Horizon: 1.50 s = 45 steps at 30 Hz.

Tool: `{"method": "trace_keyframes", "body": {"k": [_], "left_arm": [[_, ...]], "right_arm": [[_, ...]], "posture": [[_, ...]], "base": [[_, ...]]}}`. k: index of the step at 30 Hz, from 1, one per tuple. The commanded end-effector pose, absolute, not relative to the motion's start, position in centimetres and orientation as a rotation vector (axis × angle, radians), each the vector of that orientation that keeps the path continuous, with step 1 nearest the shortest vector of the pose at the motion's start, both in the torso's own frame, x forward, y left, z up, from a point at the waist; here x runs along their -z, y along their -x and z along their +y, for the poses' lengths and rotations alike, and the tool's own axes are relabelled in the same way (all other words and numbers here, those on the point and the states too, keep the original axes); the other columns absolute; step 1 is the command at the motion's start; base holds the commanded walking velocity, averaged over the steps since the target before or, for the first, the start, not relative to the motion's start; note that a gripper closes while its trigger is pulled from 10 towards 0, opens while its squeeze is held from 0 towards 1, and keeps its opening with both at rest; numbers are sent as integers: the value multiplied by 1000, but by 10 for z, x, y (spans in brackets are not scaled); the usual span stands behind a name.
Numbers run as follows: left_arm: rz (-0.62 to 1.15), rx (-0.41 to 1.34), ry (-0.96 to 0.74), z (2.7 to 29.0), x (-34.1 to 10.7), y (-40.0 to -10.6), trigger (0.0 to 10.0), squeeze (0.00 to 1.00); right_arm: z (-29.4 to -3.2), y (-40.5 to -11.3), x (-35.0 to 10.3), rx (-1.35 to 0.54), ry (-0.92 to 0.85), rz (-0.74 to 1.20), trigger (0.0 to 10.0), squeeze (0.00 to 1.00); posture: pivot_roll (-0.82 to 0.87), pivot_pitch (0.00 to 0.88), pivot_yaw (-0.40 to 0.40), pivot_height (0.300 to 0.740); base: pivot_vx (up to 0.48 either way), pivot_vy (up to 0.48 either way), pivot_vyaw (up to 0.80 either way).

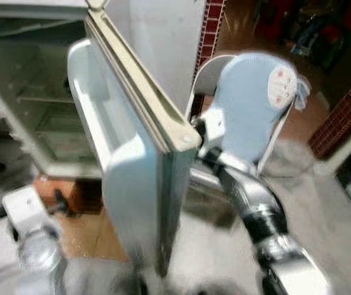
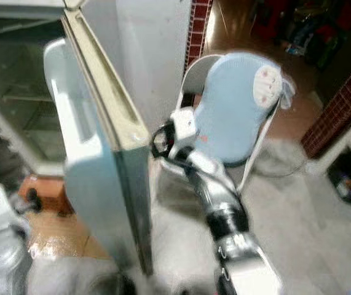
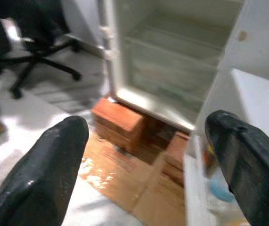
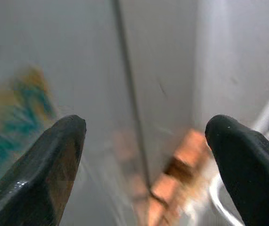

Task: Restocking fridge

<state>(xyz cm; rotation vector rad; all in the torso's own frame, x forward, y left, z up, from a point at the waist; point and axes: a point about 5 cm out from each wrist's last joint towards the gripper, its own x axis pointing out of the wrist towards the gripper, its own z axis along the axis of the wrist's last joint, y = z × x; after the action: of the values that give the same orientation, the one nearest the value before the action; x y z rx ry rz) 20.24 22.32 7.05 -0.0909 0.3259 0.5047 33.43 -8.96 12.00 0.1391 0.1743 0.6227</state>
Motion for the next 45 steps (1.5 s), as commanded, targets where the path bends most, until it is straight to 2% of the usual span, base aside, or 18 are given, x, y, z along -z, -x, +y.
{"method": "trace_keyframes", "body": {"k": [1,5,8,10,19,29,38,45], "left_arm": [[322,-529,66,230,-73,-201,10000,0],[329,-533,66,230,-73,-200,10000,0],[331,-533,63,230,-73,-200,10000,0],[330,-537,63,230,-73,-199,10000,0],[323,-560,52,232,-75,-192,10000,0],[322,-581,54,231,-75,-188,10000,0],[281,-597,1,235,-82,-187,10000,0],[281,-597,1,235,-82,-187,10000,0]], "right_arm": [[-79,-332,-129,-692,-142,156,10000,0],[-77,-326,-127,-757,-141,176,10000,0],[-73,-308,-130,-936,-208,201,10000,0],[-74,-305,-129,-962,-222,213,10000,0],[-75,-313,-123,-857,-193,220,10000,0],[-75,-310,-119,-873,-206,234,10000,0],[-63,-302,-124,-962,-263,214,10000,0],[-63,-302,-124,-962,-263,214,10000,0]], "posture": [[137,30,-45,740],[137,30,-45,740],[135,33,-47,740],[139,33,-47,740],[155,48,-52,740],[165,51,-66,740],[169,48,-66,740],[169,48,-66,740]], "base": [[0,480,0],[0,480,0],[0,479,0],[0,476,0],[0,436,0],[0,411,0],[0,0,0],[0,0,0]]}}
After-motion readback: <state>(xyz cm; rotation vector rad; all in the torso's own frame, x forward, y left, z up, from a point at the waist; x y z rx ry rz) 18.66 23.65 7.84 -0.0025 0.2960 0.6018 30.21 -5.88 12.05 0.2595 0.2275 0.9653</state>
